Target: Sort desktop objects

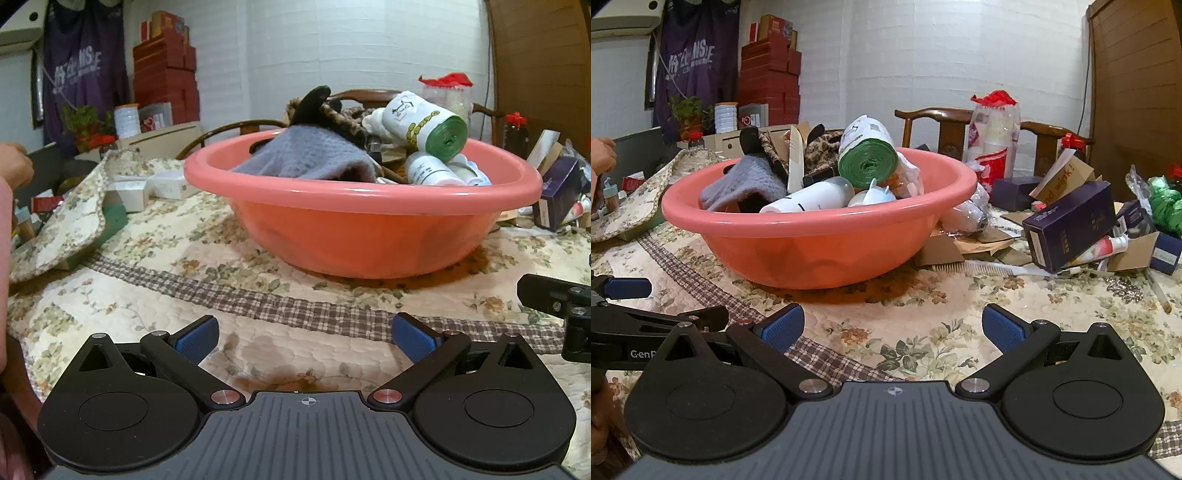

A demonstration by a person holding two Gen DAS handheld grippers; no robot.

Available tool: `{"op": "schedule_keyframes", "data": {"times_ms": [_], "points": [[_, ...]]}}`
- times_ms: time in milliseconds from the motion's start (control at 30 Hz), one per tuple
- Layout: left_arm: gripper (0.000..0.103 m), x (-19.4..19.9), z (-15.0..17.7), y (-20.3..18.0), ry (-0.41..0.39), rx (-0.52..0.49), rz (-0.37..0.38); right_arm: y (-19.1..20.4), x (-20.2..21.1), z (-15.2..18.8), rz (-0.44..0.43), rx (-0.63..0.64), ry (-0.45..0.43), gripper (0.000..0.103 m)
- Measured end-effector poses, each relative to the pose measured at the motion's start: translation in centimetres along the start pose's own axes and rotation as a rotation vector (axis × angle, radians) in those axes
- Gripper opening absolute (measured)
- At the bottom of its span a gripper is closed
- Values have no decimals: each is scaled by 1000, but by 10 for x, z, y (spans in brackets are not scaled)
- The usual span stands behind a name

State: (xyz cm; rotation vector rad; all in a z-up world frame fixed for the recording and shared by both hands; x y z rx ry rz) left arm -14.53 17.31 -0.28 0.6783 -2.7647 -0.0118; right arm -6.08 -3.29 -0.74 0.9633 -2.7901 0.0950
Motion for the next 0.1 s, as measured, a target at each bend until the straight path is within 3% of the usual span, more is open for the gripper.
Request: {"op": "schedule_keyframes", "data": {"times_ms": [100], "points": [[103, 0, 0, -1, -2, -8, -15, 0, 0, 0, 0, -3, 1, 102]]}}
Point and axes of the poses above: each gripper's, at about its wrist camera, not at the fingertips, and x roughly against the way its jaws point, y to its left, z to its underside, the point moved 2 cm from there along -x, roughly the way its jaws point, and after that the axes turned 14 degrees about -y, right-handed, at the moved point
